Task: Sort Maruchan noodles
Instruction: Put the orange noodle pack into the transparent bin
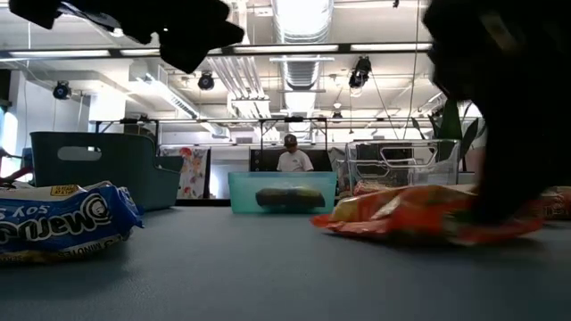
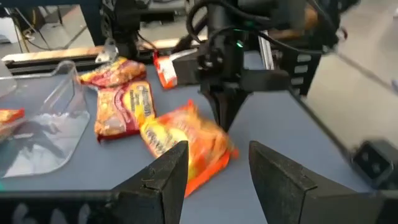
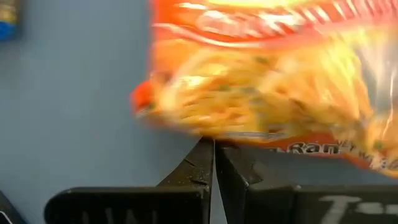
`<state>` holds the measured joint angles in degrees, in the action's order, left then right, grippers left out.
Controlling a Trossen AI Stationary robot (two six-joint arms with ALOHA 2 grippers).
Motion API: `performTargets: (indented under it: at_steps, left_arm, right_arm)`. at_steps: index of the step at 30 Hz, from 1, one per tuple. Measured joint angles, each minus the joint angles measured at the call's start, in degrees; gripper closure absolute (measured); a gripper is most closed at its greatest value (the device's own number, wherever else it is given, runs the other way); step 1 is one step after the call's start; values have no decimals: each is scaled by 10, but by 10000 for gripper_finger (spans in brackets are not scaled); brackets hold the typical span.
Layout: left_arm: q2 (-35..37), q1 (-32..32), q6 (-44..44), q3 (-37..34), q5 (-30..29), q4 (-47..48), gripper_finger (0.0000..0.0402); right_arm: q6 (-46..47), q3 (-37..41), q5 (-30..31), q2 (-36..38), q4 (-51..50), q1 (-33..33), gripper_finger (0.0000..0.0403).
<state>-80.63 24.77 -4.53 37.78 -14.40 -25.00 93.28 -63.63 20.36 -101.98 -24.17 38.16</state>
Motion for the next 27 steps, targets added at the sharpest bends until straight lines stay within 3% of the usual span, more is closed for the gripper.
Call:
performTargets:
  at_steps: [7,17,23,27]
  left_arm:
    - [-71,7,-48,1,0,-52,251]
    - [-200,11,-7,47,-9,-124,251]
    - [-252,2,25,99,-11,-131,251]
    - [-273,-10,36,114,-27,-137,251]
  right_arm:
    - [-119,-65,43,-2,-51,5,394]
    - [6,-68,-13,49,-313,5,394]
    - [9,-56,4,71,-322,4,394]
    - [2,-36,-20,87,-306,-9,377]
